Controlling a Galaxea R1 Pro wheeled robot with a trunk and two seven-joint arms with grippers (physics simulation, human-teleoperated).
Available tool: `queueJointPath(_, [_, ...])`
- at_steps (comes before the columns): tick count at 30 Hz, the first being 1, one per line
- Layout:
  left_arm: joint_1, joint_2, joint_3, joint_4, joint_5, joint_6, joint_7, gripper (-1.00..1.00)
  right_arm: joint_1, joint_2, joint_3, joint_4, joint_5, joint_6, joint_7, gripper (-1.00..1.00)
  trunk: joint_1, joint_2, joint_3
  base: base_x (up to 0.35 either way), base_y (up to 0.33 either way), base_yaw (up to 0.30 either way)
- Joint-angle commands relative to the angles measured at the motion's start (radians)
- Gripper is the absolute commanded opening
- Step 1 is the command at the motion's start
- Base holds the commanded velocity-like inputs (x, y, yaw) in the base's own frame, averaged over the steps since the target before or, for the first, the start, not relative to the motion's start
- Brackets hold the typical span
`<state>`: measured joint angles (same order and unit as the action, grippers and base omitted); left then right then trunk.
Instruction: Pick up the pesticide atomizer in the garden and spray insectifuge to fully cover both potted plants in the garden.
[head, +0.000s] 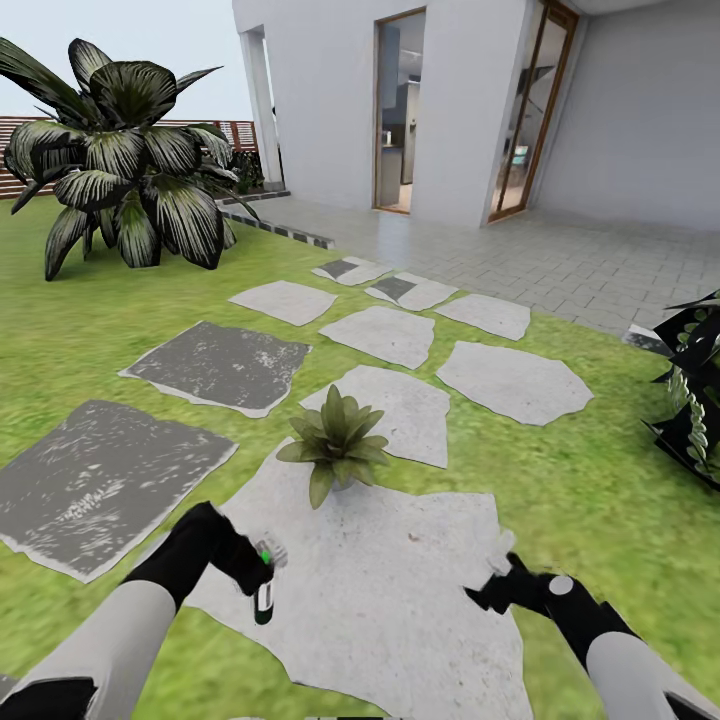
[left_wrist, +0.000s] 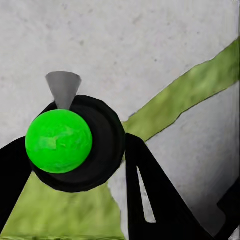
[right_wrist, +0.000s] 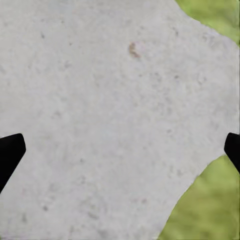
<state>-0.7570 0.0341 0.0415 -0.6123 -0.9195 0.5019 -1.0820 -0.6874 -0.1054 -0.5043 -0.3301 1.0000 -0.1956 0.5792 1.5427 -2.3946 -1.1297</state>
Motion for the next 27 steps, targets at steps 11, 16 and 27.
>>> queueJointPath(11, [-0.028,-0.009,-0.001,-0.003,-0.018,0.243,-0.222,-1.0,0.115,-0.008,-0.157,0.195,-0.08,-0.009,-0.643,1.0,0.0,0.0,-0.001,0.0,0.0,0.0])
queueJointPath(16, [-0.08,-0.011,-0.006,-0.005,-0.019,0.4,-0.232,-1.0,0.132,-0.007,-0.162,0.214,-0.21,-0.028,-0.68,1.0,0.0,0.0,-0.001,0.0,0.0,0.0])
queueJointPath(27, [-0.092,-0.029,-0.132,-0.086,-0.038,0.491,-0.234,-1.0,0.172,-0.011,-0.161,0.215,-0.312,-0.042,-0.684,1.0,0.0,0.0,-0.001,0.109,-0.053,0.0])
